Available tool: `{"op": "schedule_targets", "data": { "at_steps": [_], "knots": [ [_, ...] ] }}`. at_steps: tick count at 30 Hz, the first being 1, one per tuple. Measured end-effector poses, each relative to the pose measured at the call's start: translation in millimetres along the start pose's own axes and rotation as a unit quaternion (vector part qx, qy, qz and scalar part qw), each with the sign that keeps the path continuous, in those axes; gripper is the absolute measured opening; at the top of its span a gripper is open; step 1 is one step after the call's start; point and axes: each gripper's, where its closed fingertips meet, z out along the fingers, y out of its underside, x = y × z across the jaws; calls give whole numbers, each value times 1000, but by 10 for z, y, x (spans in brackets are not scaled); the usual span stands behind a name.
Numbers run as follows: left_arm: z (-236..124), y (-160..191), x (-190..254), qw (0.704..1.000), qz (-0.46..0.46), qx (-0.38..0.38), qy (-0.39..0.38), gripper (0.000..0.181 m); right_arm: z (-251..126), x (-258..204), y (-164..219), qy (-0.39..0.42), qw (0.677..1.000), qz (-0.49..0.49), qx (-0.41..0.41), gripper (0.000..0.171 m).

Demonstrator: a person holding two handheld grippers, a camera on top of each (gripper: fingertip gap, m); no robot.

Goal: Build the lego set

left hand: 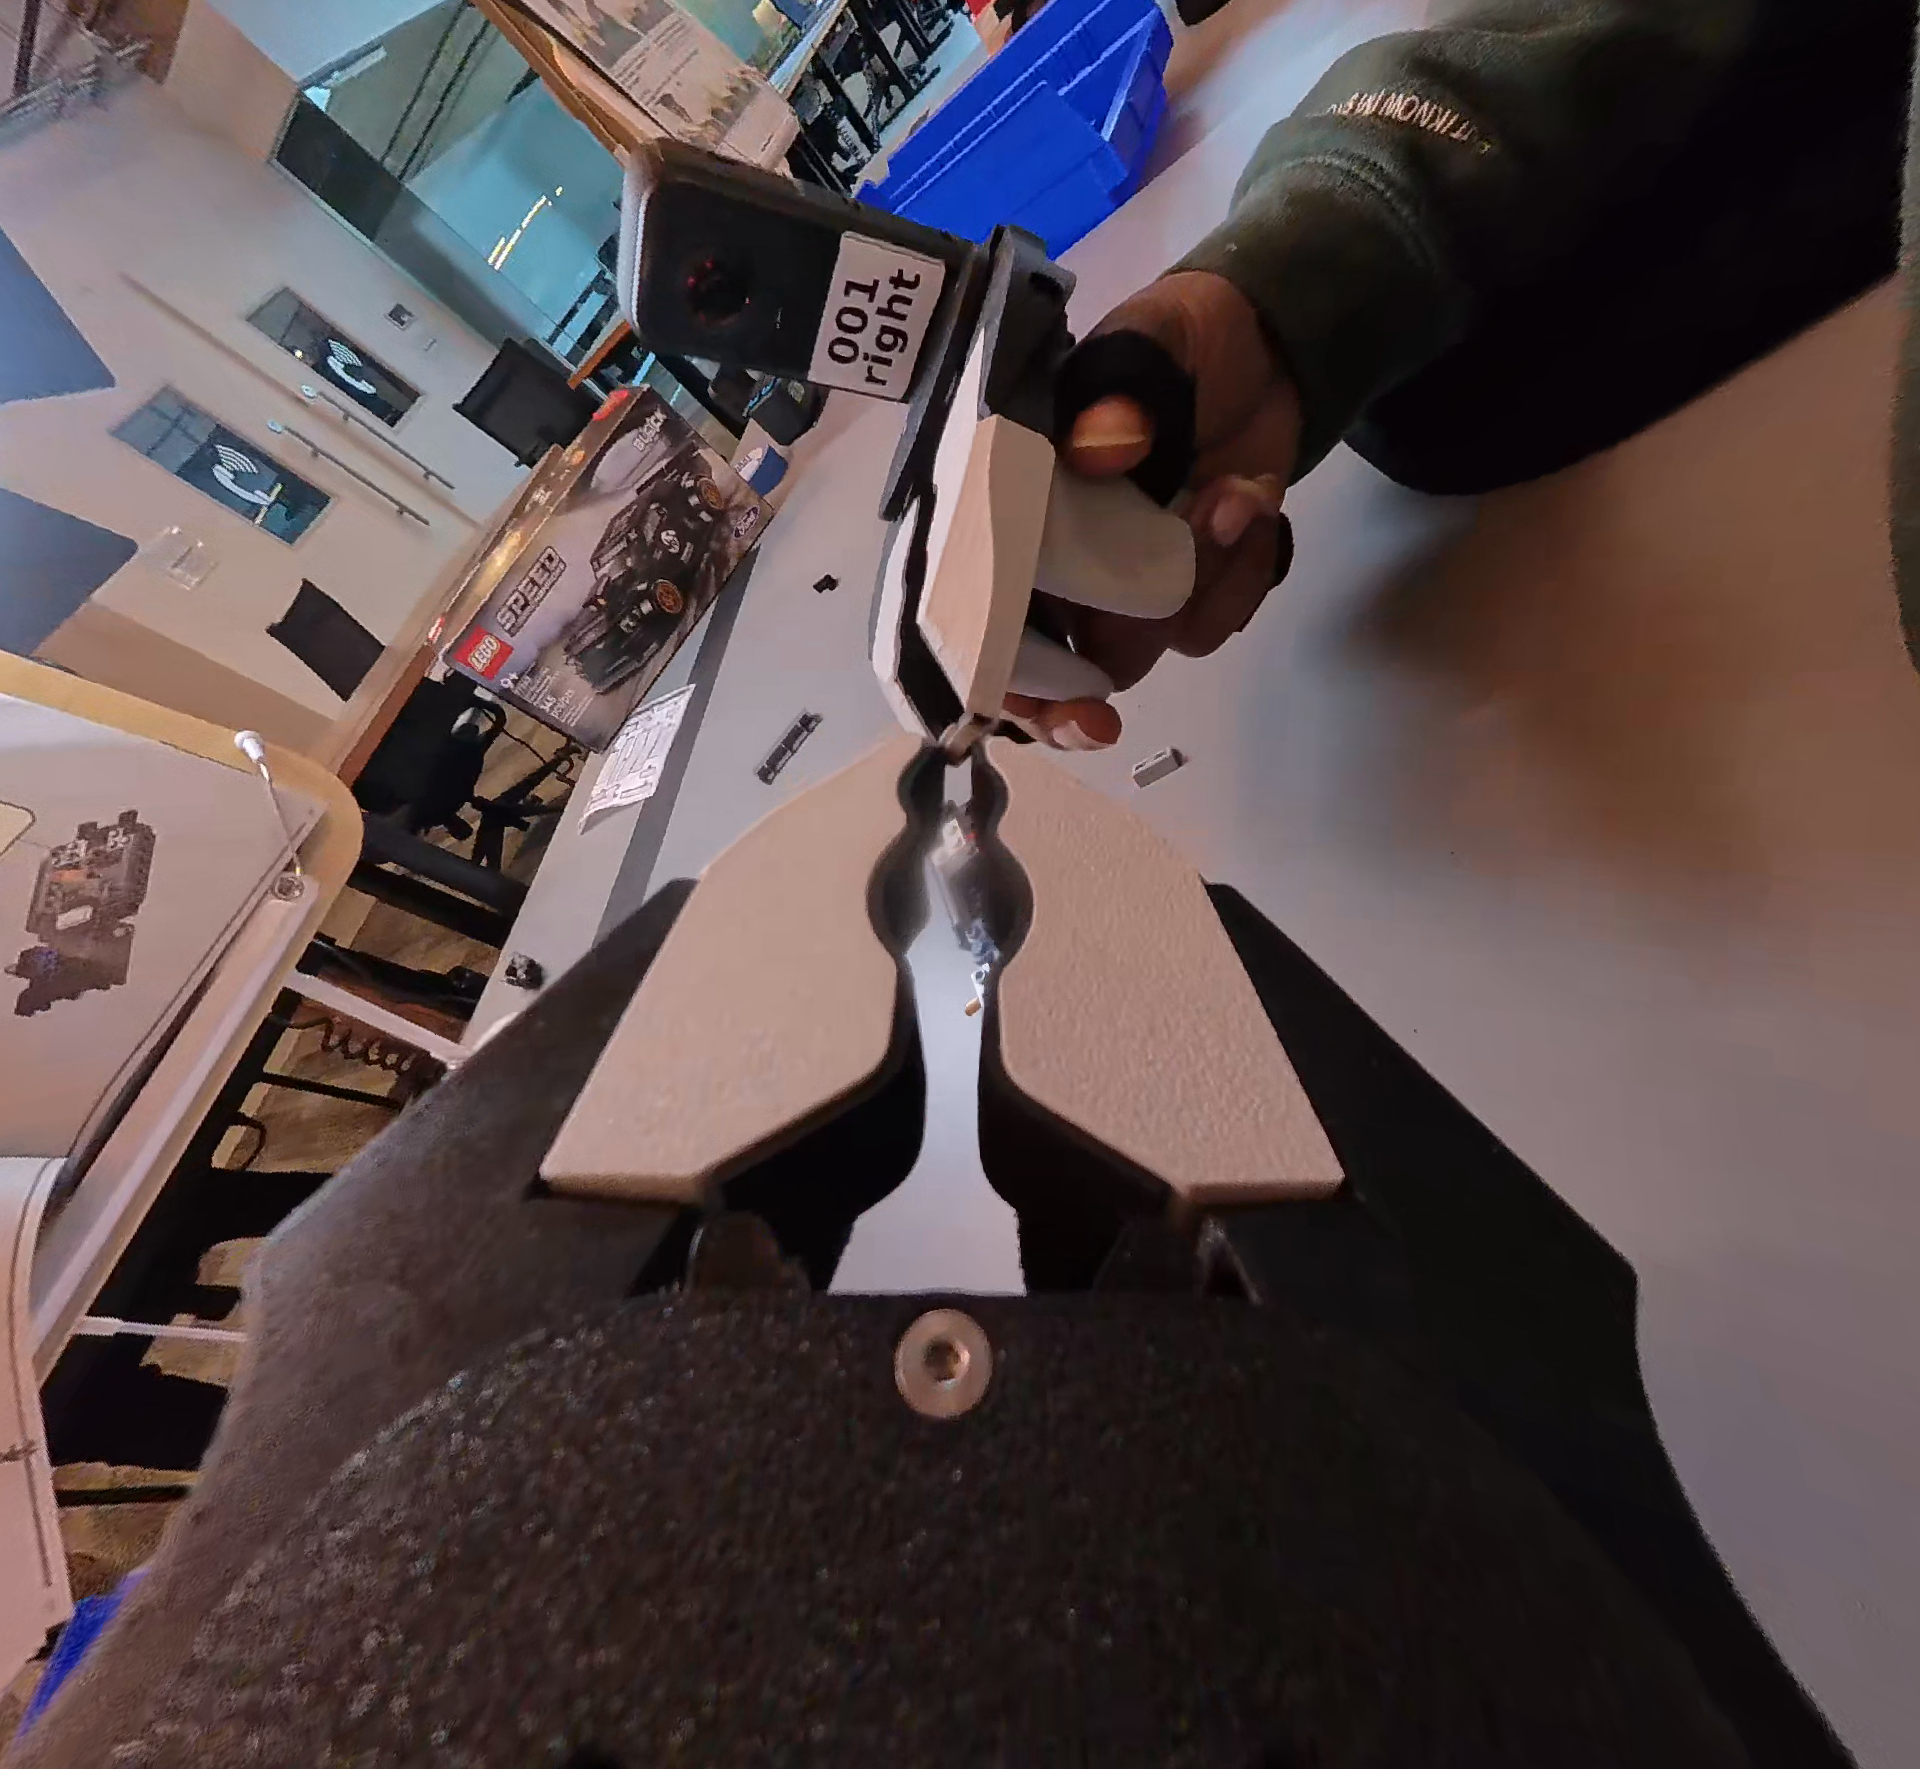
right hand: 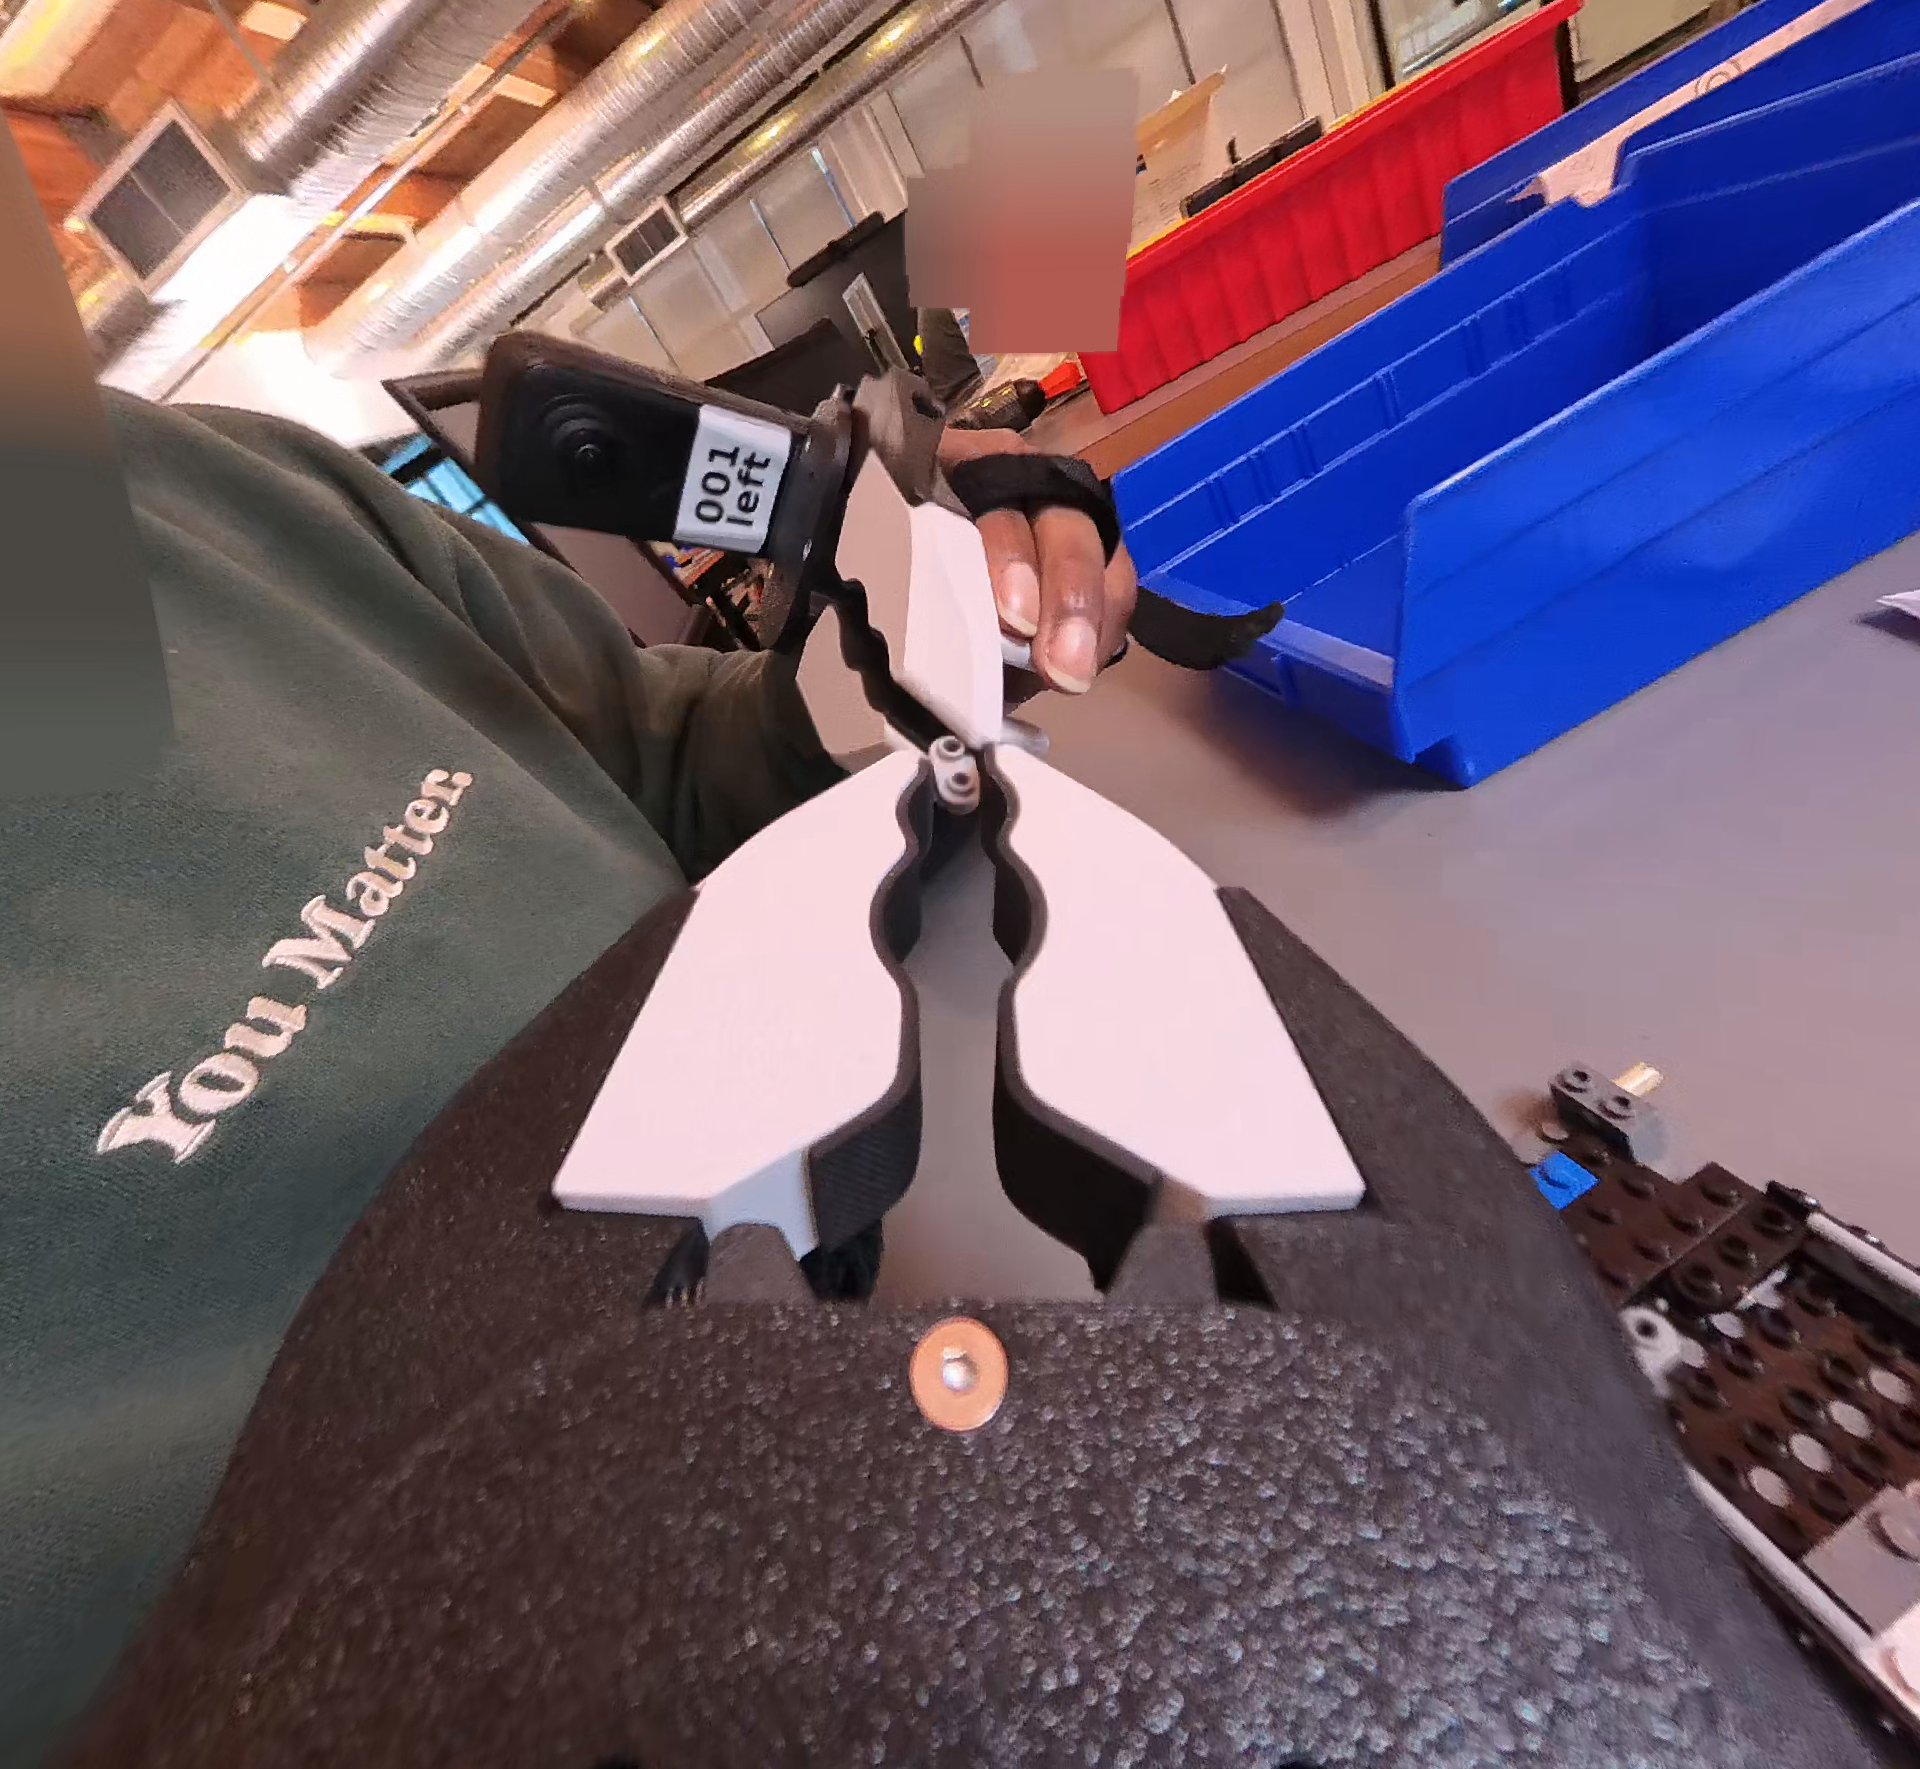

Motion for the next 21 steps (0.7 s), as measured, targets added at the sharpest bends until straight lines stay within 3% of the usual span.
{"op": "schedule_targets", "data": {
  "at_steps": [3,6,8,10,11,15,21],
  "knots": [
    [-57,131,-116,999,-19,-20,-17,3,-84,81,-89,20,1000,-2,22,16],
    [-285,427,-519,991,-54,-83,-94,3,-197,185,-156,59,998,-23,31,16],
    [-515,791,-795,969,-114,-165,-143,3,-242,254,-151,85,995,-39,25,16],
    [-758,1215,-973,927,-199,-252,-192,4,-254,301,-137,97,994,-39,20,16],
    [-820,1372,-953,910,-247,-276,-187,4,-247,318,-116,98,994,-35,15,16],
    [-816,1656,-737,875,-352,-302,-137,43,-223,369,-22,108,993,-38,-9,17],
    [-740,1650,-659,882,-360,-284,-109,55,-263,466,-19,136,989,-57,-22,16]
  ]
}}
